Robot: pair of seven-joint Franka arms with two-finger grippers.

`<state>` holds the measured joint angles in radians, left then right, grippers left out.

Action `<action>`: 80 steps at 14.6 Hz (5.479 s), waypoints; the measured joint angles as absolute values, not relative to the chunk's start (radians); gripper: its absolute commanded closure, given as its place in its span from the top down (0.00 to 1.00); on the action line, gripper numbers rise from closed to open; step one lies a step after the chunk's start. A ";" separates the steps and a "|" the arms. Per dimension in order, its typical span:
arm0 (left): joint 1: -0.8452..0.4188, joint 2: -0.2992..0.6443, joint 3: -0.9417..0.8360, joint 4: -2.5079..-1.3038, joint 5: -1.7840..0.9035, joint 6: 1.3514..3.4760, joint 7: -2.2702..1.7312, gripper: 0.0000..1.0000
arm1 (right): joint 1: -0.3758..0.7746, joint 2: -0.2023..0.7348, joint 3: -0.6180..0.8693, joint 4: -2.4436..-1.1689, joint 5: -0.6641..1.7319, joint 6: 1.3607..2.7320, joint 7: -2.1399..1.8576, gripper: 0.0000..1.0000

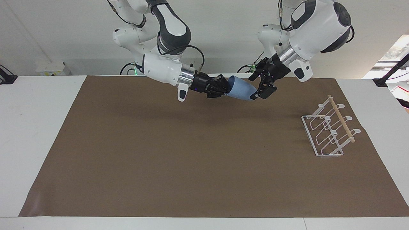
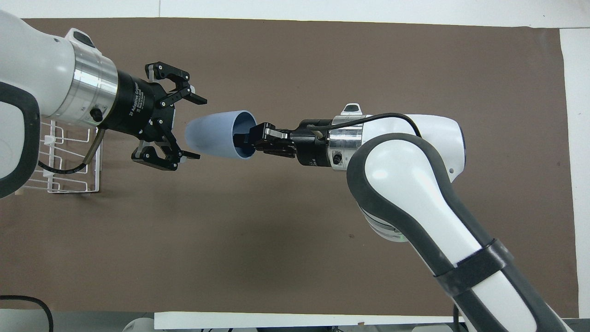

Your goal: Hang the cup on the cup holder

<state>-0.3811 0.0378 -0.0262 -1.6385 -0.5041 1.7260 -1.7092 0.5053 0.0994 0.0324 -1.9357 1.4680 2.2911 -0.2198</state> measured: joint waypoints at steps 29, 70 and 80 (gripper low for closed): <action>-0.466 0.432 -0.013 -1.692 1.320 1.377 -1.849 0.00 | -0.024 -0.049 0.000 -1.755 0.065 1.684 -0.189 1.00; -0.094 0.022 0.015 -1.584 0.130 1.498 -0.255 1.00 | -0.072 -0.045 0.004 -1.595 -0.040 1.387 -0.184 1.00; -0.070 -0.010 0.014 -1.517 0.010 1.403 -0.147 1.00 | -0.072 -0.045 0.005 -1.595 -0.039 1.387 -0.184 1.00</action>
